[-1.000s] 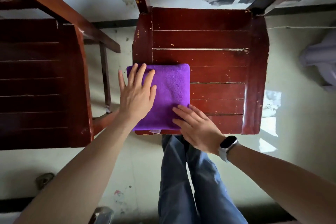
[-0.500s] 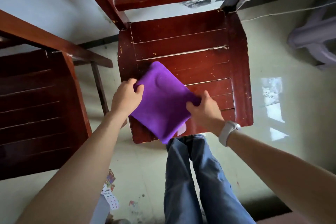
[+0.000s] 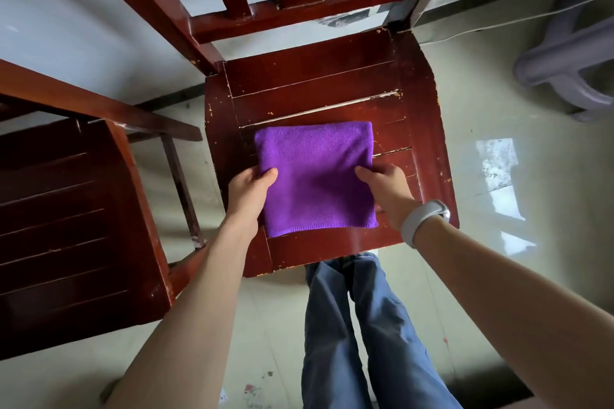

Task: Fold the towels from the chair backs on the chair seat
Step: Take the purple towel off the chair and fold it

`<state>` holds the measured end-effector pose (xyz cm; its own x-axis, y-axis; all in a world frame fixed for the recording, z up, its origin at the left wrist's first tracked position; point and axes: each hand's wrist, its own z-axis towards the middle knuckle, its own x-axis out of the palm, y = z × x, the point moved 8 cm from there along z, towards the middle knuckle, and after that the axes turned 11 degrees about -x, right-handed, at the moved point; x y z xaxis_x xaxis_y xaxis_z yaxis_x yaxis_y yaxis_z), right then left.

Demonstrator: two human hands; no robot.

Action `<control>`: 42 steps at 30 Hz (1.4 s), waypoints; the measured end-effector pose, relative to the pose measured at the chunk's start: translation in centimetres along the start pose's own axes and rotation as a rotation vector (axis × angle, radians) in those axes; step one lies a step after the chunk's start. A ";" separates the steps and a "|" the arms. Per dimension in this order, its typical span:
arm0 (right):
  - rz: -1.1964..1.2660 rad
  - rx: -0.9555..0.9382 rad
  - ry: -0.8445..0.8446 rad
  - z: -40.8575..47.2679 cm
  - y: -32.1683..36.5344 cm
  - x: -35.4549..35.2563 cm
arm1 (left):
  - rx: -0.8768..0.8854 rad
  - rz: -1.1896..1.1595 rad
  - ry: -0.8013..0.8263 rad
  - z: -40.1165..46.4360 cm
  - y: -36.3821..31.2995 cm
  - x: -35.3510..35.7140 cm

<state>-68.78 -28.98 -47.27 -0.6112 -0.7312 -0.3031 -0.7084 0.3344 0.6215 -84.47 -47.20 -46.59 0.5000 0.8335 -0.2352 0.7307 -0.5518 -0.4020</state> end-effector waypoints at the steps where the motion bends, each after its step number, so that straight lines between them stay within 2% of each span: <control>1: 0.056 0.022 0.030 -0.1 -0.1 0.3 | -0.020 -0.043 0.031 -0.2 0.0 0.1; 3: 0.135 0.023 0.056 -0.6 0.1 0.3 | -0.013 -0.077 0.066 -0.7 0.0 0.0; 6: 0.247 -0.011 0.035 -2.0 0.9 -0.7 | 0.082 0.063 0.052 -2.9 -0.6 -0.4; 9: 0.378 -0.029 0.073 -5.0 2.0 -2.1 | 0.211 0.235 -0.073 -7.0 -2.2 -0.9; 12: 0.303 -0.093 0.075 -8.1 2.9 -4.6 | 0.329 0.315 -0.142 -12.2 -3.7 -0.4; 16: 0.250 -0.152 -0.033 -12.5 4.0 -9.5 | 0.414 0.376 -0.194 -18.0 -5.1 1.5; 19: 0.264 -0.225 -0.176 -15.5 5.0 -15.0 | 0.468 0.449 -0.159 -22.3 -6.4 5.1; 23: 0.246 -0.276 -0.375 -19.4 5.0 -24.2 | 0.600 0.526 -0.058 -29.6 -8.8 12.3; 30: 0.432 -0.309 -0.636 -25.2 2.0 -43.8 | 0.755 0.663 0.159 -42.3 -10.4 30.4; 38: 0.561 -0.301 -0.922 -33.3 -7.0 -64.8 | 0.814 0.710 0.400 -55.7 -5.0 51.6; 42: 0.616 -0.272 -1.064 -36.3 -11.1 -72.9 | 0.927 0.767 0.586 -61.9 -2.8 61.5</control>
<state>-3.53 -1.05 -5.86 -0.8848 0.3849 -0.2625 -0.1867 0.2232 0.9567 -26.97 3.73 -5.12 0.9341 0.0597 -0.3519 -0.2886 -0.4536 -0.8432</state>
